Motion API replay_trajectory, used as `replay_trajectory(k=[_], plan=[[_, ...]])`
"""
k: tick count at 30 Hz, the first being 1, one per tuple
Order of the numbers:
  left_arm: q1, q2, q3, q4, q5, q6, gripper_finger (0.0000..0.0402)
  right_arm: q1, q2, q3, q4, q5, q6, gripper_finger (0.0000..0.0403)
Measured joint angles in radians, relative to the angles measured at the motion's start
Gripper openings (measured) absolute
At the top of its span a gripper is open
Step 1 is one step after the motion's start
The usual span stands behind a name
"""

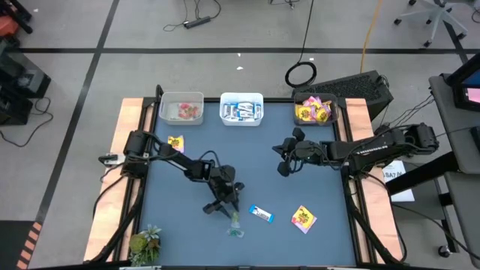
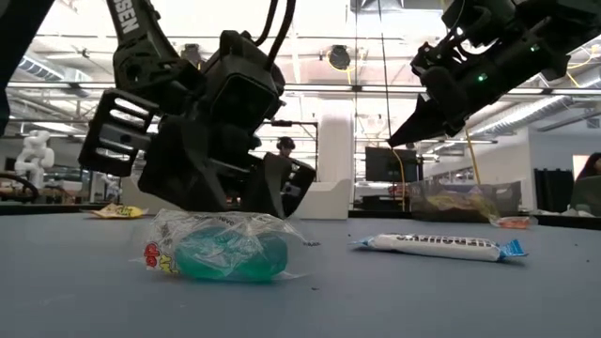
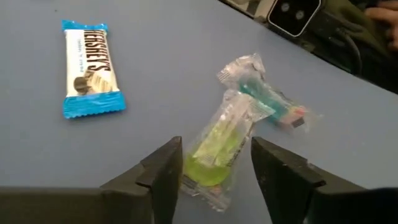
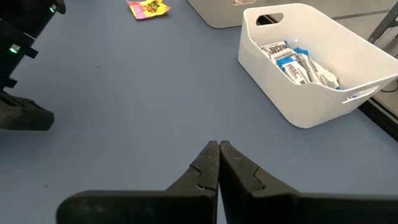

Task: Sort candy
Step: Put the green gummy into the gray bin

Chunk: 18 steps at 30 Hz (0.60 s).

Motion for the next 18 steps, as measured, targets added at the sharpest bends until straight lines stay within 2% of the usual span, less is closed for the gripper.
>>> replay_trajectory(k=[9,13,15,18], plan=[[0.000,0.008,0.005,-0.041,-0.036,0.041,0.0128,0.000,0.000,0.000,0.017,0.000,0.000,0.0000],[0.005,-0.006,0.006,-0.068,-0.059,0.045,0.0083,0.000,0.000,0.000,0.021,-0.001,0.000,0.0000],[0.011,-0.026,0.006,-0.092,-0.094,0.053,0.0056,0.000,0.000,0.000,0.021,0.000,0.000,0.0000],[0.018,-0.087,0.004,-0.164,-0.206,0.079,0.0018,0.000,0.000,0.000,0.021,0.000,0.000,0.0000]])
